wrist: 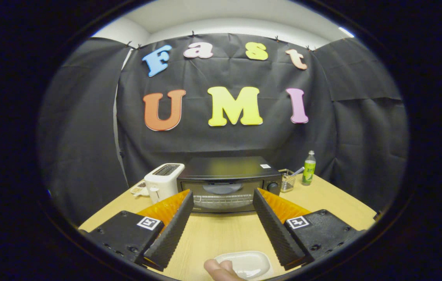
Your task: Open the toaster oven, put the food inside, and close the toaster oven door.
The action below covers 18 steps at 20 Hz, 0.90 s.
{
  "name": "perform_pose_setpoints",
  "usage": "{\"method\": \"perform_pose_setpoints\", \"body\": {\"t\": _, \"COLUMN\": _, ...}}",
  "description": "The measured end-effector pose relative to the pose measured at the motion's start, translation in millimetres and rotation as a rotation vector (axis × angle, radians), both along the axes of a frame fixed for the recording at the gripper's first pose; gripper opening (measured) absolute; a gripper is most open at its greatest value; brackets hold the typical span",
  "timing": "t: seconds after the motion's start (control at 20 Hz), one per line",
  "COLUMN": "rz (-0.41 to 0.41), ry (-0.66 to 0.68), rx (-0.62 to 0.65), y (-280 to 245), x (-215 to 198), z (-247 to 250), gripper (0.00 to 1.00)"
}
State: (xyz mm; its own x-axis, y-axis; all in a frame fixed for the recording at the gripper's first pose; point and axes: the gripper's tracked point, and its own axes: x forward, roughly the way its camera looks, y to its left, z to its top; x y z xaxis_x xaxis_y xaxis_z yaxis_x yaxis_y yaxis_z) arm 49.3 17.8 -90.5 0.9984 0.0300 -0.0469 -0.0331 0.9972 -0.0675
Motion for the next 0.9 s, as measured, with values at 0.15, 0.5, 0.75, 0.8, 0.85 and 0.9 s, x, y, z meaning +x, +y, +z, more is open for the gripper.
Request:
{"method": "perform_pose_setpoints", "body": {"t": 0.15, "rz": -0.007, "ry": 0.002, "rx": 0.046, "y": -10.4, "x": -20.7, "z": 23.3, "gripper": 1.0}}
{"method": "perform_pose_setpoints", "body": {"t": 0.5, "rz": -0.02, "ry": -0.046, "rx": 0.048, "y": -28.1, "x": -76.6, "z": 63.4, "gripper": 1.0}}
{"method": "perform_pose_setpoints", "body": {"t": 0.75, "rz": -0.007, "ry": -0.136, "rx": -0.014, "y": -24.0, "x": -116.0, "z": 91.7, "gripper": 1.0}}
{"method": "perform_pose_setpoints", "body": {"t": 0.8, "rz": -0.016, "ry": -0.163, "rx": -0.037, "y": -24.6, "x": -120.8, "z": 96.4, "gripper": 1.0}}
{"method": "perform_pose_setpoints", "body": {"t": 0.85, "rz": -0.027, "ry": -0.187, "rx": -0.051, "y": -25.1, "x": -126.4, "z": 101.6, "gripper": 1.0}}
{"method": "perform_pose_setpoints", "body": {"t": 0.9, "rz": -0.033, "ry": -0.204, "rx": -0.054, "y": -23.0, "x": -129.0, "z": 103.2, "gripper": 1.0}}
